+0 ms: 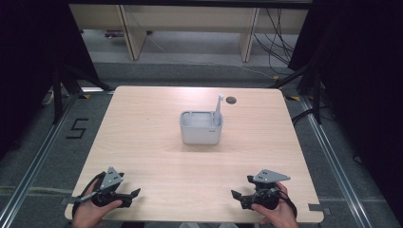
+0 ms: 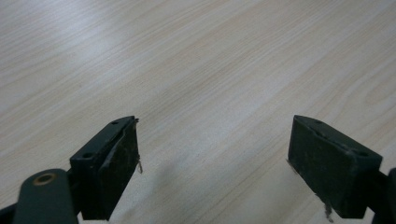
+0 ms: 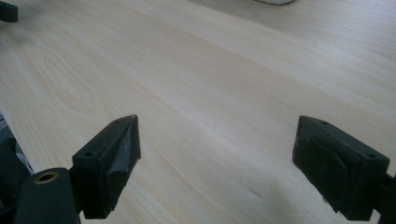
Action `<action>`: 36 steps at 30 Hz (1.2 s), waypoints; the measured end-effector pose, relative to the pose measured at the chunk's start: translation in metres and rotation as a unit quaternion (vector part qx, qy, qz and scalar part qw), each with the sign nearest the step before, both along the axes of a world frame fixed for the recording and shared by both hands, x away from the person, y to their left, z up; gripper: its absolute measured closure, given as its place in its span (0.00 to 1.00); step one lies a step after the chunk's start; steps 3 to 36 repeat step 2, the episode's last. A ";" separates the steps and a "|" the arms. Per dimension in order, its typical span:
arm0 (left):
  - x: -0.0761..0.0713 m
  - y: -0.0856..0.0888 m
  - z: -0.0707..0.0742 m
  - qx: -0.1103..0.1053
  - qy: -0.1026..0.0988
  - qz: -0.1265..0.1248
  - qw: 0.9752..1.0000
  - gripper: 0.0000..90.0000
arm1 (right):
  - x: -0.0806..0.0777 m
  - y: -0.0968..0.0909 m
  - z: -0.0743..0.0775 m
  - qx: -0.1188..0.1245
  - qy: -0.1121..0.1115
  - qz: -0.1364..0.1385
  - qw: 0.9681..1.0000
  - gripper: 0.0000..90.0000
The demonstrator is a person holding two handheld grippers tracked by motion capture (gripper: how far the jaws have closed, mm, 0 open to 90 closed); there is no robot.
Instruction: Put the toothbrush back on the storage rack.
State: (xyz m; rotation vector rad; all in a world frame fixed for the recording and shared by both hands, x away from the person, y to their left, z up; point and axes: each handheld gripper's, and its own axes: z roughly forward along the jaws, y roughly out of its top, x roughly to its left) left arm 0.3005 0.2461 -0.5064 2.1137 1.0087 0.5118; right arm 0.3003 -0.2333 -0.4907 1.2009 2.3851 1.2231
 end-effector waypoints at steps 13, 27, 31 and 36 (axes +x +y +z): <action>0.000 0.000 0.000 0.000 0.000 0.000 1.000 0.18 | 0.000 0.000 0.000 0.000 0.000 0.000 1.000 0.18; 0.000 0.000 0.000 0.000 0.000 0.000 1.000 0.18 | 0.000 0.000 0.000 0.000 0.000 0.000 1.000 0.18; 0.000 0.000 0.000 0.000 0.000 0.000 1.000 0.18 | 0.000 0.000 0.000 0.000 0.000 0.000 1.000 0.18; 0.000 0.000 0.000 0.000 0.000 0.000 1.000 0.18 | 0.000 0.000 0.000 0.000 0.000 0.000 1.000 0.18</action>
